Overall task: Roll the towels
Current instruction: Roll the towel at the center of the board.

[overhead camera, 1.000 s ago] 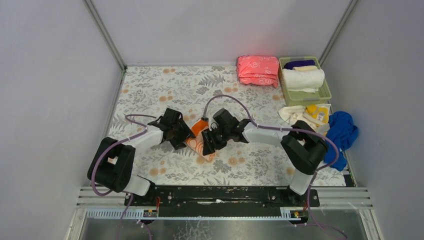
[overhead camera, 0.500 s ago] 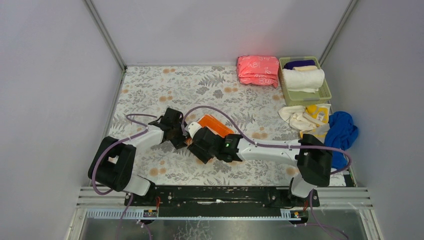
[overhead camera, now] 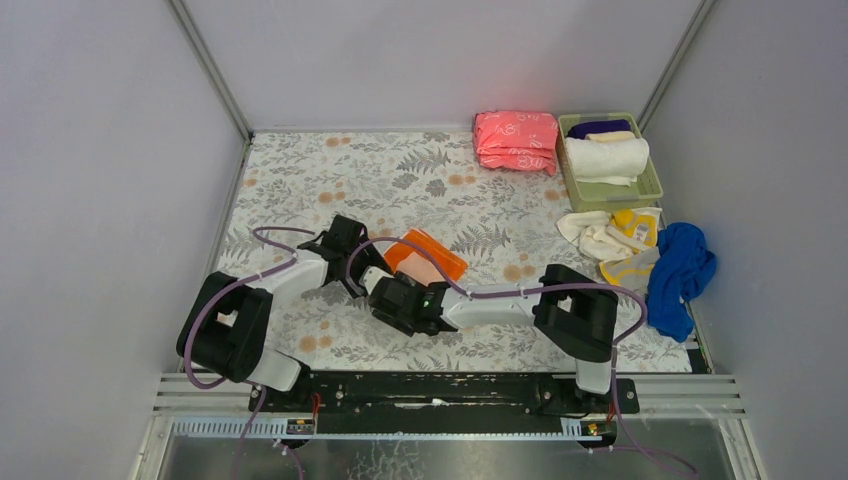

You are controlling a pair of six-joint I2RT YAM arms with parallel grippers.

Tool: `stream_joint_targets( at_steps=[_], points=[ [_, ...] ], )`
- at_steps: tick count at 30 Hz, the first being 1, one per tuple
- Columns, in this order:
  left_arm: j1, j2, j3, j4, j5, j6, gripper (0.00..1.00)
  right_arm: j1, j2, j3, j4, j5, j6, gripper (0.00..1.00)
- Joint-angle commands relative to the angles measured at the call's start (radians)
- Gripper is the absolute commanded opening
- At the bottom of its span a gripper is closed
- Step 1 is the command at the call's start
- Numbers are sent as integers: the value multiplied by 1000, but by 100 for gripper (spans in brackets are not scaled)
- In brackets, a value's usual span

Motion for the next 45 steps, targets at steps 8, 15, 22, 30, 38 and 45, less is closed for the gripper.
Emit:
stream_joint_targets(
  at_steps=[8, 15, 22, 30, 38, 45],
  points=[
    [-8, 6, -39, -129, -82, 32, 67, -101, 37, -73, 86, -389, 18, 33],
    [20, -120, -3, -172, -64, 4, 83, -272, 1, -122, 159, -880, 112, 16],
    [88, -270, 9, -242, -67, -2, 92, -389, 89, -141, 269, -1187, 253, 15],
    [98, -275, -48, -225, -13, 18, 90, -449, 199, -122, 290, -1301, 327, 15],
    [94, -119, -43, -162, -33, 48, 75, -472, 261, -97, 271, -1287, 341, 15],
    [94, -71, -144, -124, -79, 30, 46, -473, 144, -96, 207, -1128, 298, 23]
  ],
)
